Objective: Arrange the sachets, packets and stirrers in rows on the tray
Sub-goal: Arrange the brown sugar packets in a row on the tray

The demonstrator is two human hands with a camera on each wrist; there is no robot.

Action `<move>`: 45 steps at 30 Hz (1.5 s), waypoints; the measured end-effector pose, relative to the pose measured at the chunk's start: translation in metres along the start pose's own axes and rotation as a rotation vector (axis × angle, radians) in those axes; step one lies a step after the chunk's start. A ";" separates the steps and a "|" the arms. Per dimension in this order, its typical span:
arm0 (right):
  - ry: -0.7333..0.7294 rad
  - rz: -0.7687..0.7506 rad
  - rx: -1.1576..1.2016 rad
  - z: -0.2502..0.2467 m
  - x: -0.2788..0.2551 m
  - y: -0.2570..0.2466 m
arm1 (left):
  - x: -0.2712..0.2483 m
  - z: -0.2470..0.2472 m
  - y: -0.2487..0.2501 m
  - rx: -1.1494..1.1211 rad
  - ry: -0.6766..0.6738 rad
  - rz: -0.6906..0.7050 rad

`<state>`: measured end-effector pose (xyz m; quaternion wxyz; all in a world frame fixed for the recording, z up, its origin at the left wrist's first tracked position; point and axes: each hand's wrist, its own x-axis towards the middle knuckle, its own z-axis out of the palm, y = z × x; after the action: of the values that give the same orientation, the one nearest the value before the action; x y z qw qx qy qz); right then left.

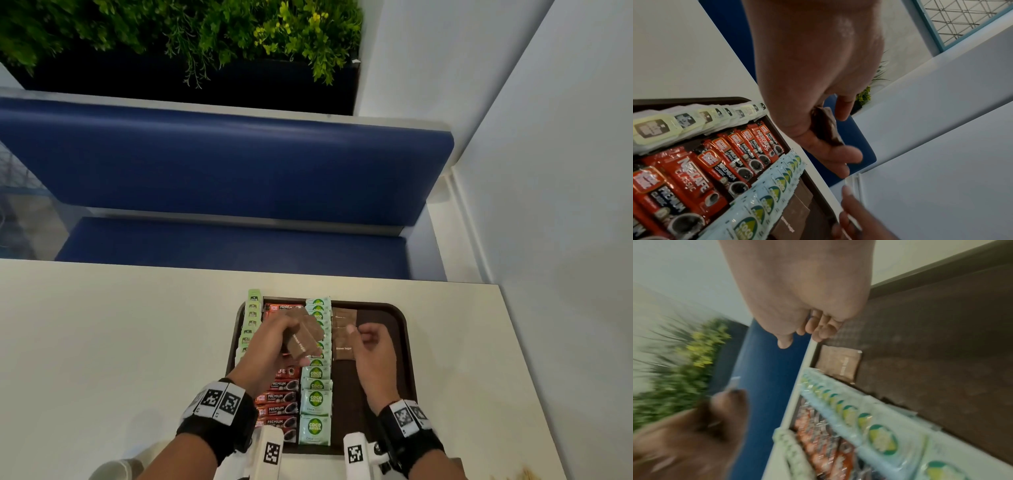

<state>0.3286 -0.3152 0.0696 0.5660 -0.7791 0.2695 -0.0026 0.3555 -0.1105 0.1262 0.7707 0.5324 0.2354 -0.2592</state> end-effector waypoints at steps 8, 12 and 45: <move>-0.263 -0.041 0.071 -0.012 -0.040 -0.063 | -0.012 0.033 0.004 0.037 -0.042 0.090; -0.280 0.012 0.177 -0.022 -0.036 -0.061 | -0.017 0.036 0.003 0.051 -0.033 0.101; -0.173 0.021 -0.298 -0.011 0.038 0.076 | -0.019 -0.009 -0.004 0.031 0.072 0.077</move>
<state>0.3258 -0.3565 -0.0049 0.4655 -0.8488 0.2250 0.1104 0.3381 -0.1005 0.1329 0.7628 0.5619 0.2382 -0.2138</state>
